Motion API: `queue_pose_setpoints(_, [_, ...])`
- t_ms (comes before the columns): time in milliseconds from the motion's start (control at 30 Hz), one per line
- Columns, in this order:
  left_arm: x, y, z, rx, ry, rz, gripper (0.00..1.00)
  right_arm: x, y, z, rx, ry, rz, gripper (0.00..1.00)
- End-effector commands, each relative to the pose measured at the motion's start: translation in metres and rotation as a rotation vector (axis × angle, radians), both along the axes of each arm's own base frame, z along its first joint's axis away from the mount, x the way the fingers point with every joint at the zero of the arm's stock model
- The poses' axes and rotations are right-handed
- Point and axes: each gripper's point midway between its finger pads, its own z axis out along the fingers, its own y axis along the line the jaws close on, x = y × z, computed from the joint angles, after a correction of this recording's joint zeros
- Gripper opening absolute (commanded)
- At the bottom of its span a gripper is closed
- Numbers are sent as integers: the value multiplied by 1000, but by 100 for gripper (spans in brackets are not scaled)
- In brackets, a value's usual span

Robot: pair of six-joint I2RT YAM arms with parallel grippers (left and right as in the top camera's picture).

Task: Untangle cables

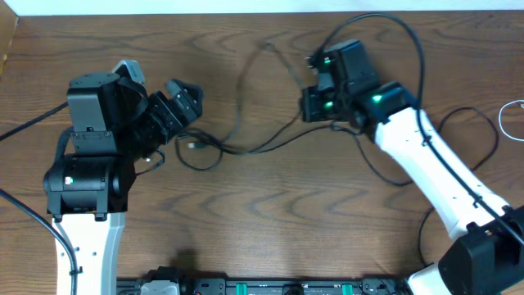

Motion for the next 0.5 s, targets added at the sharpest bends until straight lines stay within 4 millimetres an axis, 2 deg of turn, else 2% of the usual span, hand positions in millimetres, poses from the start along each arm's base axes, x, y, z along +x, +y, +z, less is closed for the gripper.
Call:
queue_pose_setpoints(0, [-8,3,-5,128,-17,-97,95,5,-34,-10,-29,71,-153,1])
queue_pose_setpoints(100, [-13,7,-18,186,28,-126,95,1,-45,-15,-48,110,-174,1])
queue_pose_setpoints(267, [-15,28,-57,316,190,-109,95,-4,-51,-19,-60,137,-183,4])
queue_pose_setpoints(333, [-15,27,-67,333,225,-153,95,-4,-51,-19,-60,137,-183,20])
queue_pose_setpoints(367, [-14,27,-74,340,252,-169,95,-4,-51,-19,-60,137,-183,37])
queue_pose_setpoints(400, [-14,27,-81,347,275,-187,95,-4,-51,-19,-60,137,-183,62])
queue_pose_setpoints(433, [-14,27,-86,355,293,-203,95,-4,-51,-19,-60,137,-183,76])
queue_pose_setpoints(467, [-13,27,-91,362,310,-218,95,-4,-51,-19,-60,137,-183,83])
